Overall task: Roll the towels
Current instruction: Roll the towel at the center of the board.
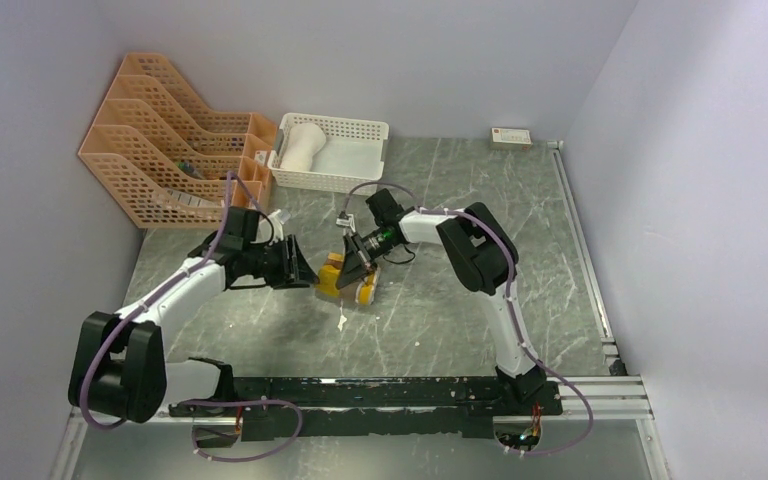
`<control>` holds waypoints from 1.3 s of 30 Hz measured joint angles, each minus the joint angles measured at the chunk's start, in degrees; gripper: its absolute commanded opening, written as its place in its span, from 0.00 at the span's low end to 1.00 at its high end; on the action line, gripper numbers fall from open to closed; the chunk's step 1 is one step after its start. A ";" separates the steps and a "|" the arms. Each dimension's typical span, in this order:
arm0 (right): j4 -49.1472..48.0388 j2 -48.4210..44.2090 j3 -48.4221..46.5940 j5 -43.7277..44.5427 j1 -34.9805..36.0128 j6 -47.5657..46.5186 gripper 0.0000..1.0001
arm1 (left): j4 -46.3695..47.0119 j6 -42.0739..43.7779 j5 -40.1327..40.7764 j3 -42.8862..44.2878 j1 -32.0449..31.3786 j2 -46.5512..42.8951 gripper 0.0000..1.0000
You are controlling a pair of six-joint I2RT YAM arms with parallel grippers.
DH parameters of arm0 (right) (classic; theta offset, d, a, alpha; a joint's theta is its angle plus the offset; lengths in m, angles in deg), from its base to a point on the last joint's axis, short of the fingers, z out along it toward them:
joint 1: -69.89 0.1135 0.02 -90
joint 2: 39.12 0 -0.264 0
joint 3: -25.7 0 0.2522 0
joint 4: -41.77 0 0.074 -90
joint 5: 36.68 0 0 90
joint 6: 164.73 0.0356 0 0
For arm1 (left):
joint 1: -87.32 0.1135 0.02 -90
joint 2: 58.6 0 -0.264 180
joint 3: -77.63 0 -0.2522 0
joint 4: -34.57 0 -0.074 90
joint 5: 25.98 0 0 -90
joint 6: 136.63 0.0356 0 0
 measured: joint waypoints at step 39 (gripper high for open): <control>-1.38 3.89 -0.57 -2.82 -5.20 3.48 0.00 | 25.94 -19.21 -6.47 2.45 -5.25 20.33 0.32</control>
